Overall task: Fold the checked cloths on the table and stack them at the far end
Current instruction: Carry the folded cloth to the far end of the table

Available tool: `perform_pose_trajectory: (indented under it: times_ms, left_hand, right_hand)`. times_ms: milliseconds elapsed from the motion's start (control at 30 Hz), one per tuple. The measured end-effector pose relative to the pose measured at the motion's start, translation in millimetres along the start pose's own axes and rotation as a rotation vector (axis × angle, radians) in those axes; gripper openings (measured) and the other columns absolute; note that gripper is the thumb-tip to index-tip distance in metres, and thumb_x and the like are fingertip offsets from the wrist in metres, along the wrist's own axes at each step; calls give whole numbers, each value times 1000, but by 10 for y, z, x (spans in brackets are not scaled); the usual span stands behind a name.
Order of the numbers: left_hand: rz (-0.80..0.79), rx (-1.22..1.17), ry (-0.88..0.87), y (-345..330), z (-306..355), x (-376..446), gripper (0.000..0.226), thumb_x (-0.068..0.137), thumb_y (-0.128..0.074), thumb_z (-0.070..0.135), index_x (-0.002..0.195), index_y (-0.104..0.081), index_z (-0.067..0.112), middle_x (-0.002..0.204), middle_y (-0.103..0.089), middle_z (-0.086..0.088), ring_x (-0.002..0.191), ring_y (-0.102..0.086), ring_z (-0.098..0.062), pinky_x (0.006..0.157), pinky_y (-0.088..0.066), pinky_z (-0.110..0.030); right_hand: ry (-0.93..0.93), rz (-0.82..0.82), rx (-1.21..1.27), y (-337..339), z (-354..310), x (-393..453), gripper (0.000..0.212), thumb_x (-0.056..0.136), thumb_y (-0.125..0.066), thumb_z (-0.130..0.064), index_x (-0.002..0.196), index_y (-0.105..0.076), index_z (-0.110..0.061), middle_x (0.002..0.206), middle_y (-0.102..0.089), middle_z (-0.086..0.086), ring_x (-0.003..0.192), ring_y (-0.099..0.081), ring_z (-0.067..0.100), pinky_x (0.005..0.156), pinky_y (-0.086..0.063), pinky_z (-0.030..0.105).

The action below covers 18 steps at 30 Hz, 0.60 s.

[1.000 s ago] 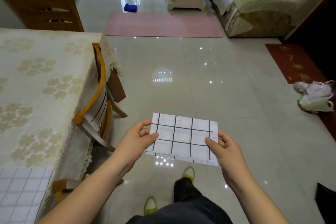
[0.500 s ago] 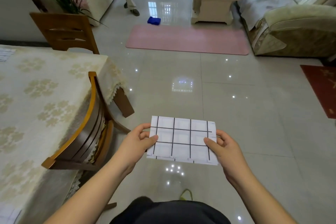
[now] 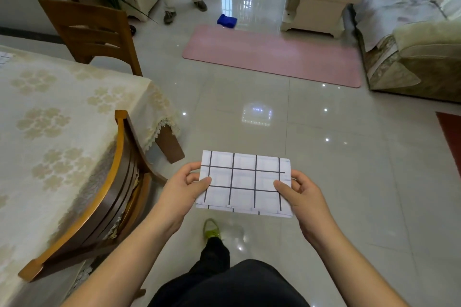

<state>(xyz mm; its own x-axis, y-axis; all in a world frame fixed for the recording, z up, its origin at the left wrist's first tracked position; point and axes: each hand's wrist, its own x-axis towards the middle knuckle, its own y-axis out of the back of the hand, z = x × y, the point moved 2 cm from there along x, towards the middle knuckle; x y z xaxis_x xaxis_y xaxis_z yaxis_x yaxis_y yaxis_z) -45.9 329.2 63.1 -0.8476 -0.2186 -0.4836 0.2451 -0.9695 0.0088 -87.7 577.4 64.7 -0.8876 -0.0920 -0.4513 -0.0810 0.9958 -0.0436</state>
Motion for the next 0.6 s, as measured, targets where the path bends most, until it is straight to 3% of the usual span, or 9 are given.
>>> perform_pose_trajectory:
  times_ms: [133,333,500,600]
  left_hand:
    - [32,-33,-14,241,242,458,33,92,-64,9,121,-58,22,97,-75,-6,91,-73,-26,92,-54,-53]
    - [93,-44,-16,631,625,1094,42,83,-75,23,121,-59,26,101,-74,-8,98,-71,-27,97,-50,-54]
    - [154,-93,-45,749,900,1660,34,89,-67,6,121,-58,16,96,-73,-13,91,-71,-32,90,-55,-51]
    - [168,-115,-12,699,1033,1971,35,87,-71,11,119,-60,19,98,-74,-13,94,-71,-33,92,-53,-54]
  right_hand:
    - [1,-57,-64,-326,-319,578,22,91,-63,-5,110,-64,-16,101,-76,2,93,-72,21,81,-56,38]
    - [32,-122,-116,-811,-767,1288,24,91,-64,-5,112,-63,-17,99,-76,1,90,-73,22,72,-56,34]
    - [57,-148,-139,-1020,-1027,1800,25,91,-64,-4,112,-63,-16,99,-76,3,92,-72,24,79,-57,39]
    - [54,-156,-135,-1036,-1135,2141,25,91,-64,-4,112,-64,-17,99,-76,4,95,-72,28,81,-57,41]
